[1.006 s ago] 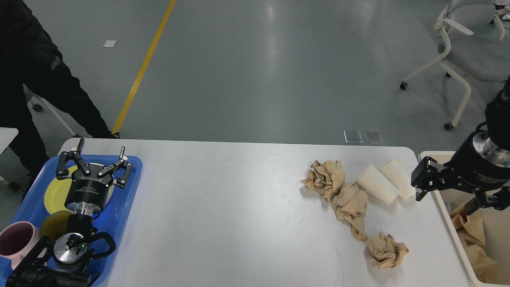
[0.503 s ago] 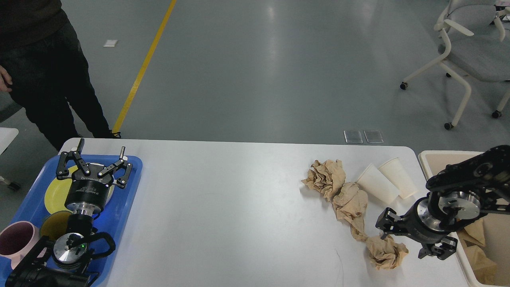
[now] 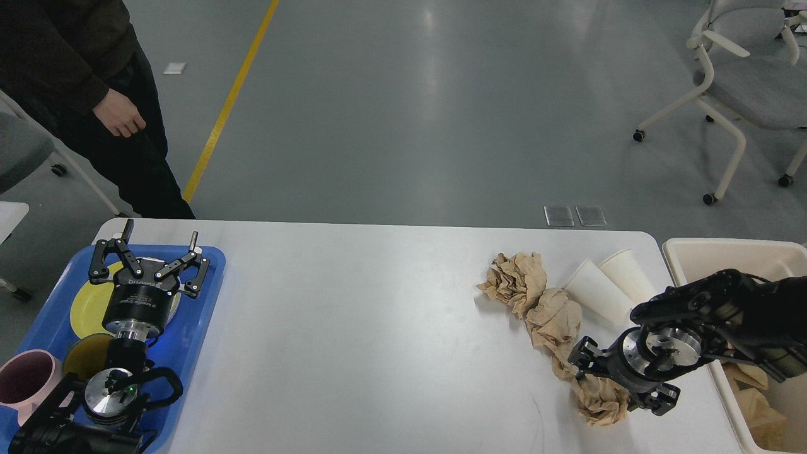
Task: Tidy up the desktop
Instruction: 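Lower the right gripper onto the crumpled brown paper nearest the robot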
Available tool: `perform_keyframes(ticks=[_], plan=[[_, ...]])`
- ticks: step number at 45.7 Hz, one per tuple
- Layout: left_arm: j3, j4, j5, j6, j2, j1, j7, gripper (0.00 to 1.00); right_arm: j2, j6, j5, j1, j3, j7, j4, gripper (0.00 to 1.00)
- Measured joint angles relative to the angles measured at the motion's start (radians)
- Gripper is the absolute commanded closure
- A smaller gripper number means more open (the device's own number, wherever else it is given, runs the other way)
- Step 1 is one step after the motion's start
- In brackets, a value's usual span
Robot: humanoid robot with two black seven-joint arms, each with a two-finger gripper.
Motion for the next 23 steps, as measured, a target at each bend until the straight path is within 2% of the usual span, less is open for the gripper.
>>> perform_keyframes(ticks=[9,12,14,15,19,21,23], plan=[[0.000,0.000,0.000,0.000,0.000,0.000,0.000,0.04,0.036,-0.034,-0.004,-0.042,-0.001,0.000,-0.028,0.09],[0.000,0.000,0.000,0.000,0.000,0.000,0.000,0.04,0.044,-0.046,-0.004,-0.052,-0.001,0.000,-0.032,0.13],[0.000,0.000,0.000,0.000,0.000,0.000,0.000,0.04,0.046,-0.053,-0.004,-0.057,-0.001,0.000,-0.034,0.23],[0.000,0.000,0.000,0.000,0.000,0.000,0.000,0.04,0.047,-0.057,-0.004,-0.059,-0.001,0.000,-0.035,0.38],[0.000,0.000,0.000,-0.001,0.000,0.000,0.000,0.04,0.052,-0.058,0.000,-0.060,-0.001,0.001,-0.036,0.68],[0.000,0.000,0.000,-0.001,0.000,0.000,0.000,0.04,0.061,-0.055,0.000,-0.060,-0.001,0.001,-0.034,0.79],[0.000,0.000,0.000,-0.001,0.000,0.000,0.000,0.04,0.067,-0.051,0.000,-0.060,-0.001,0.001,-0.030,0.84]])
